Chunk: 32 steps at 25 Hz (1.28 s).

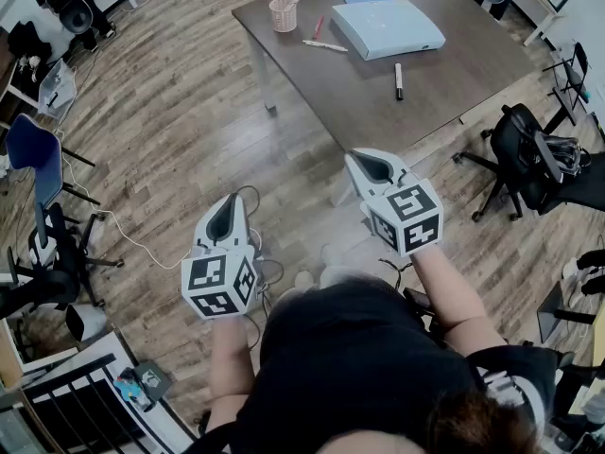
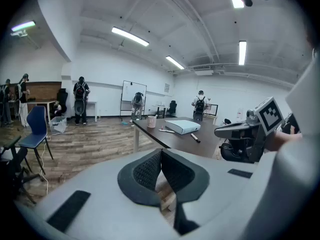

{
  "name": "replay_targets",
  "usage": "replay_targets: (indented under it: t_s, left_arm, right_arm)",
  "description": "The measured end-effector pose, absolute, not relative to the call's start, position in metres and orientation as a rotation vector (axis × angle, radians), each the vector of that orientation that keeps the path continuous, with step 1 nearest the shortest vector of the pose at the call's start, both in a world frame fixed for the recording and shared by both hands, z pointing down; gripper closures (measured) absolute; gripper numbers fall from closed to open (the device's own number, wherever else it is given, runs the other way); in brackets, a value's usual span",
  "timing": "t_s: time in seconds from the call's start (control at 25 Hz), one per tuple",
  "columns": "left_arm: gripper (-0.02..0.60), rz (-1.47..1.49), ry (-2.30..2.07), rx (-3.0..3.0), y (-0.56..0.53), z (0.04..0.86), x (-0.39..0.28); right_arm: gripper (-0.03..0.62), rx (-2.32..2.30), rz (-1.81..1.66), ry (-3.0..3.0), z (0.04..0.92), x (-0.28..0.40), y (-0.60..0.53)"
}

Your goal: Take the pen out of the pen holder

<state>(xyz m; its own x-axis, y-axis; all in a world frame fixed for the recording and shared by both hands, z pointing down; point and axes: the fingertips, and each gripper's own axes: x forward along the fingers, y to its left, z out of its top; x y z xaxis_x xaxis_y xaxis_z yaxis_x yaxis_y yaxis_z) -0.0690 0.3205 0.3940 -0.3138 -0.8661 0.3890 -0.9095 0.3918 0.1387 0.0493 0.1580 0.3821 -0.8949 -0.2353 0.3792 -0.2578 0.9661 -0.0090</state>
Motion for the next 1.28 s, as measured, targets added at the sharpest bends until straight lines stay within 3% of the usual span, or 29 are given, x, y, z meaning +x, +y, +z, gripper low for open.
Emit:
replay_targets:
  t_s: [1.28]
  left_arm:
    - [0.554,0.146,-2.272,1.512,0.178,0.403,-0.066]
  right_arm:
    - [0.576,0.141,0.178,-2.743,0.413,0.017,0.052]
